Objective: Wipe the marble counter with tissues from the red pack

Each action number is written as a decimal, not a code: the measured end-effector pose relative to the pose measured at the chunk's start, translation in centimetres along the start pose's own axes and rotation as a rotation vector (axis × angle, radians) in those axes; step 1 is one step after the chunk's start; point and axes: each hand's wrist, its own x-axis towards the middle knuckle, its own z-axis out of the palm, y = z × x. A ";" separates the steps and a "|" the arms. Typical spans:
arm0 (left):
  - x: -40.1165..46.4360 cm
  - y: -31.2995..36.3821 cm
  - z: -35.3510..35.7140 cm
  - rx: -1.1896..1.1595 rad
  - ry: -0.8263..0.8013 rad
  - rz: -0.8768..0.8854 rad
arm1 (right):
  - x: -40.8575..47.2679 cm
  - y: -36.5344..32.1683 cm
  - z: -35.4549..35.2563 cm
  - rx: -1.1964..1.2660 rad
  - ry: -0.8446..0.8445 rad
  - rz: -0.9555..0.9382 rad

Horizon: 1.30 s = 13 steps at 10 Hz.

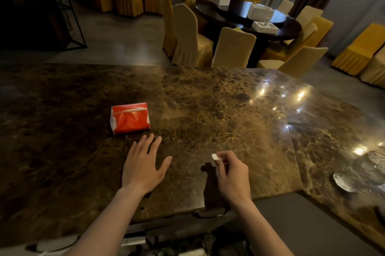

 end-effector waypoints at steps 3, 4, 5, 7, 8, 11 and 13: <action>-2.6 -4.3 -3.4 -0.001 0.084 -0.069 | -4.6 -6.4 3.7 0.344 -0.753 -0.130; -3.8 -5.6 -3.8 -0.003 0.089 -0.105 | -6.7 -6.9 5.7 0.311 -0.904 -0.091; -4.7 -6.6 -3.8 -0.003 0.065 -0.143 | -9.1 -6.7 7.5 0.282 -1.024 -0.022; -5.7 -7.7 -3.3 0.023 0.011 -0.139 | -13.7 -3.1 11.2 -0.050 -1.143 -0.176; -5.7 -7.7 -3.2 0.016 0.003 -0.145 | -14.9 -0.5 13.0 -0.156 -1.086 -0.126; -5.7 -7.7 -3.3 0.034 -0.014 -0.146 | -16.6 2.8 14.6 -0.398 -1.106 -0.049; -5.7 -7.8 -3.3 0.052 -0.012 -0.149 | -15.3 1.9 13.4 -0.426 -1.047 -0.096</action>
